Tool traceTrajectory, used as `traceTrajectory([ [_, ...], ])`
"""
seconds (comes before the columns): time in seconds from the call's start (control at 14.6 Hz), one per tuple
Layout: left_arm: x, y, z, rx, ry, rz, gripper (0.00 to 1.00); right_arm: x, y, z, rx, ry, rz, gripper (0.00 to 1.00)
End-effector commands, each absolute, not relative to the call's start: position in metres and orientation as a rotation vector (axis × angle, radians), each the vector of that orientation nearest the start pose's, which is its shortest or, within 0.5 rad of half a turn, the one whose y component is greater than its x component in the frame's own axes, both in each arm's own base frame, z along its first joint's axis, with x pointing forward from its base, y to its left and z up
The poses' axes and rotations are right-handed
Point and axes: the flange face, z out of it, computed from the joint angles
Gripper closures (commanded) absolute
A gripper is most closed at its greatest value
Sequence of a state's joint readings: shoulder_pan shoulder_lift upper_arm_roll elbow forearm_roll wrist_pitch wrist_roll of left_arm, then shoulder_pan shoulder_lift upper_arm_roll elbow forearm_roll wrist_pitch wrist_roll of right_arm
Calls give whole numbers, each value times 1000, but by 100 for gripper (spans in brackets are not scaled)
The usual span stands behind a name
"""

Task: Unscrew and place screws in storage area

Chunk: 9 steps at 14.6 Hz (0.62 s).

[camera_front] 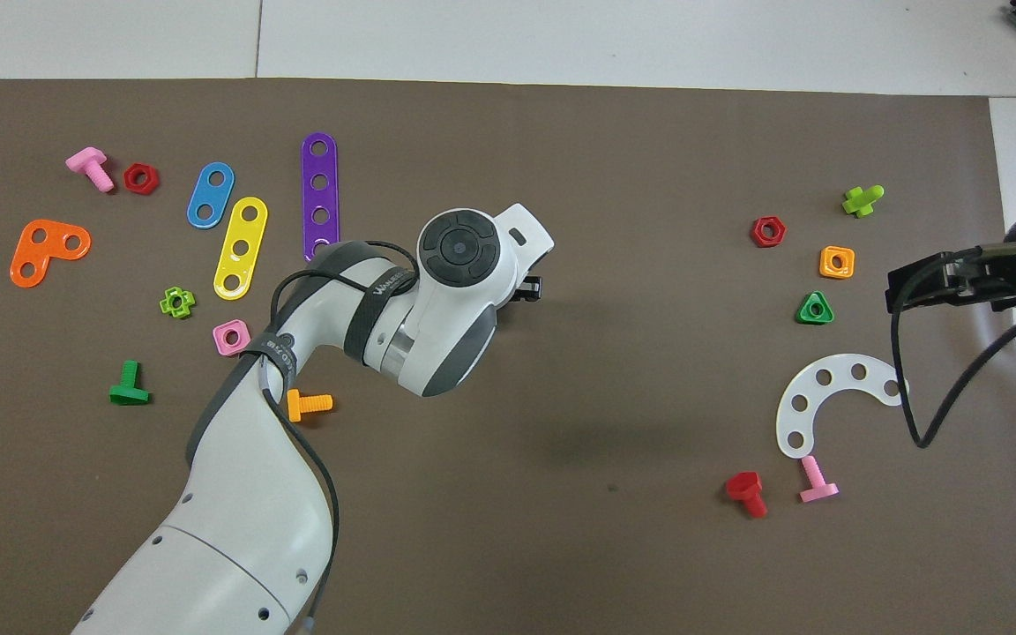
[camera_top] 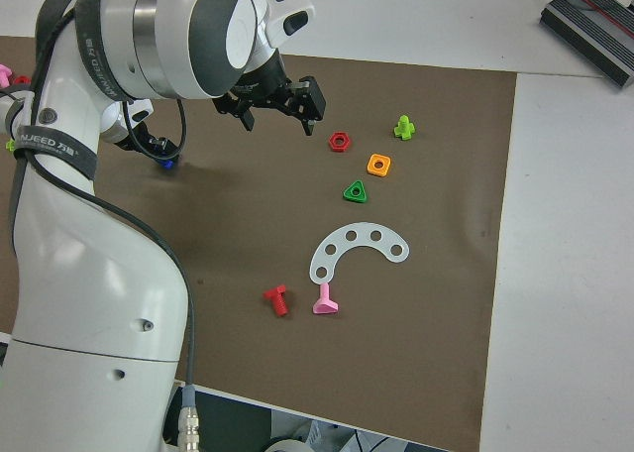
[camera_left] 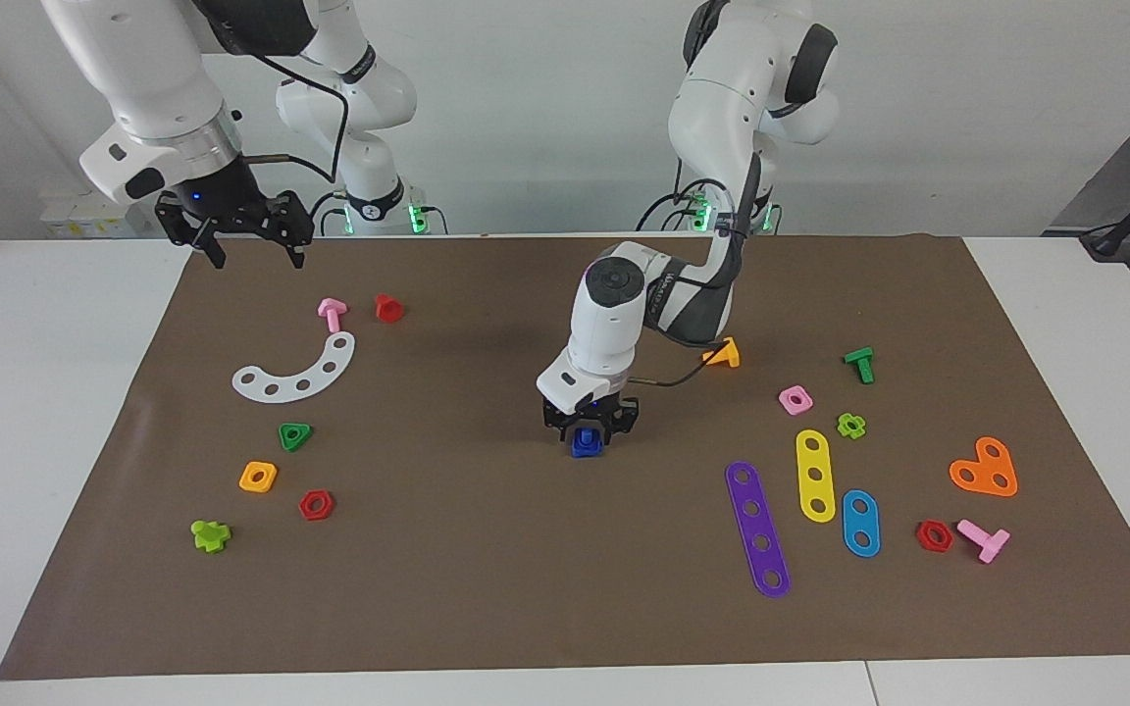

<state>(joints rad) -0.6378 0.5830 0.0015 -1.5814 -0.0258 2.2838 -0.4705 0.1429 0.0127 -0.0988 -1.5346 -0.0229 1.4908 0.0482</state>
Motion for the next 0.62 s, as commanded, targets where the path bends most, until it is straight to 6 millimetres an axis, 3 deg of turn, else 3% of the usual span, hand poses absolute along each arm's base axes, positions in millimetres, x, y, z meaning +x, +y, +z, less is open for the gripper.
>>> traceTrajectory([
  [0.0, 564, -420, 309, -3180, 245, -148, 32, 547, 21, 628, -3155, -23, 106, 0],
  [0.55, 564, -420, 309, -3179, 248, -149, 45, 547, 21, 628, -3155, -21, 106, 0],
])
